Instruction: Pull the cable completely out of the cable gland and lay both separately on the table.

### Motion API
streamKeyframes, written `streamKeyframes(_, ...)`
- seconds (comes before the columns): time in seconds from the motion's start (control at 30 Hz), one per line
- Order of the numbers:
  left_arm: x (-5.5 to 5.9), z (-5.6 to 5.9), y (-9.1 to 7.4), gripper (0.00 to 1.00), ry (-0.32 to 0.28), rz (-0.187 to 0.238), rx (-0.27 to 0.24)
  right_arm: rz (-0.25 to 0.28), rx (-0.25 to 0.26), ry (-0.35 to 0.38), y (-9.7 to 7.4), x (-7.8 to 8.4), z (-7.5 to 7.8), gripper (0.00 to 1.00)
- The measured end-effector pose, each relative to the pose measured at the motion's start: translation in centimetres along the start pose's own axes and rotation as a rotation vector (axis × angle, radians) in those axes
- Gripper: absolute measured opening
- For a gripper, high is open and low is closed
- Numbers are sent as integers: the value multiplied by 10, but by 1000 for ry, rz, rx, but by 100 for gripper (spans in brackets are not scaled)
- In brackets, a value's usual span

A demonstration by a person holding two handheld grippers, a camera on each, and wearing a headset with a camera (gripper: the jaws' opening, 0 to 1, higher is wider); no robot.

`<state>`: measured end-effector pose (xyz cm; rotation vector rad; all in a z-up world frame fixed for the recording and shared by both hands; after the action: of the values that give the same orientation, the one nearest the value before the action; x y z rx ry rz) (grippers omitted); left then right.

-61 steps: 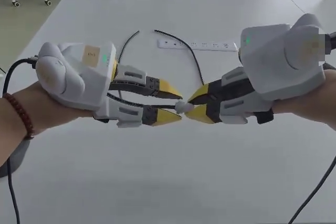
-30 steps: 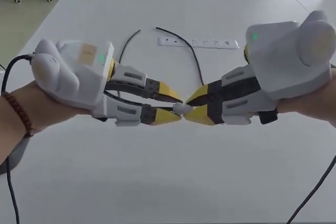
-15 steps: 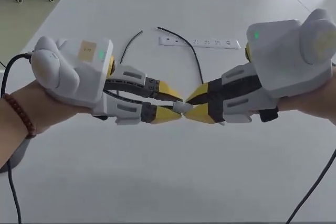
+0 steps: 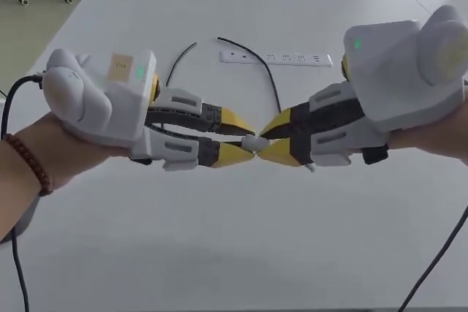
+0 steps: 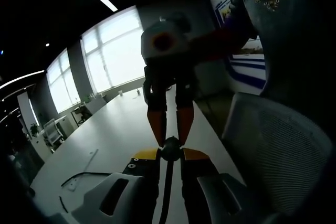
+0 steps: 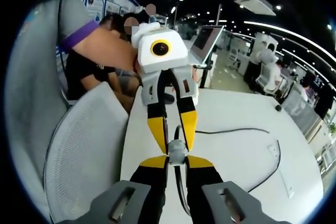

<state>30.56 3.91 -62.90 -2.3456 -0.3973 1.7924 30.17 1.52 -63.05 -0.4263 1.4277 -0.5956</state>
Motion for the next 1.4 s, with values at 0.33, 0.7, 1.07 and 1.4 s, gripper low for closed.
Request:
streamKeyframes(0.33,-2,2,-3,15,21,5,5,33,-28,53,0,-4,-1,8)
streamKeyframes(0.7,-3,6,-4,15,37,6,7,14,-35,32,2,-4,-6,7)
streamKeyframes(1.07,-8,-10,-9,15,-88,59,-73,-14,171,-273,-3,-11,9,7)
streamKeyframes(1.4,-17,-23,-11,16,-229,123,-117,-98,389,-650,-11,-21,11,7)
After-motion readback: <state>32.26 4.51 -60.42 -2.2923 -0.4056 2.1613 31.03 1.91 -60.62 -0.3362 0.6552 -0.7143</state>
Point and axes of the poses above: the centre of the closed fingertips' face, and the gripper's own axes: y roughly forward along the fingers, z roughly to its right, x roughly out of its underside, the point moved 2 cm from there along -y, roughly backward along the fingers
